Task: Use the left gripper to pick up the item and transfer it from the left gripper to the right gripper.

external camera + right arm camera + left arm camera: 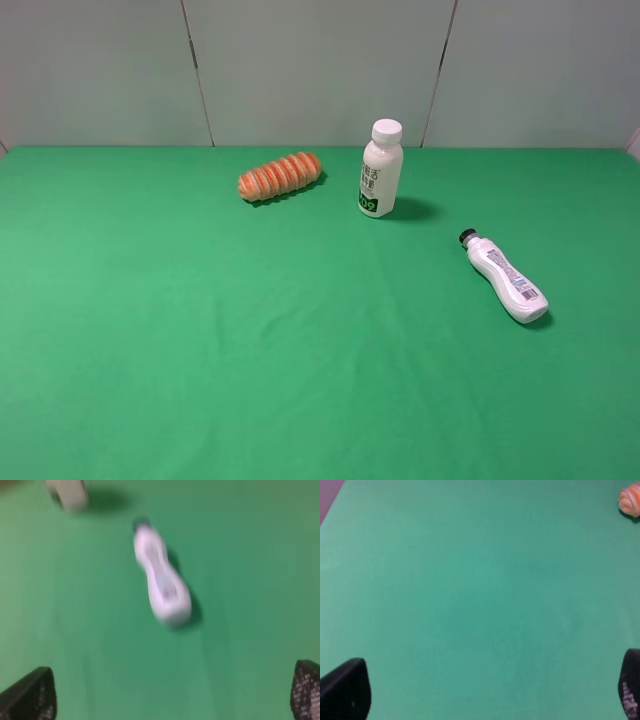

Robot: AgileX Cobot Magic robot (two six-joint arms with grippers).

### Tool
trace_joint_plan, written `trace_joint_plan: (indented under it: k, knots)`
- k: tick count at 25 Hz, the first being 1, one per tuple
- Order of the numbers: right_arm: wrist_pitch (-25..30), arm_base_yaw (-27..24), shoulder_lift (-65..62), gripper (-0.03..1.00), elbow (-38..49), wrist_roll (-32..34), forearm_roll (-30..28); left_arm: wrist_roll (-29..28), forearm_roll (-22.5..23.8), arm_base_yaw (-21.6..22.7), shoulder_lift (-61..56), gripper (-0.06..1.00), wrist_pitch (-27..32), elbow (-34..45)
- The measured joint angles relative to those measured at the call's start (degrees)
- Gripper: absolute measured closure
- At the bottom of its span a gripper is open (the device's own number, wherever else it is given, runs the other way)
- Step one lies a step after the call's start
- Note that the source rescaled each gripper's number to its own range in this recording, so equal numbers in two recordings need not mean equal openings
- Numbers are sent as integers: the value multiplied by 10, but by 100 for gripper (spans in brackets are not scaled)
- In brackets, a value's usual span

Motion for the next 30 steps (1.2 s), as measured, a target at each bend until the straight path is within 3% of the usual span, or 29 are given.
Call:
trace_joint_plan:
  k: [4,23,30]
  knots:
    - [-18,0,-50,-3,13,-2,3,0,0,0,0,-5,0,0]
    - [-23,-2,-51,-3,15,-18,13,0,0,0,0,-5,0,0]
    - [-23,-92,-51,-3,15,-18,13,0,0,0,0,-5,0,0]
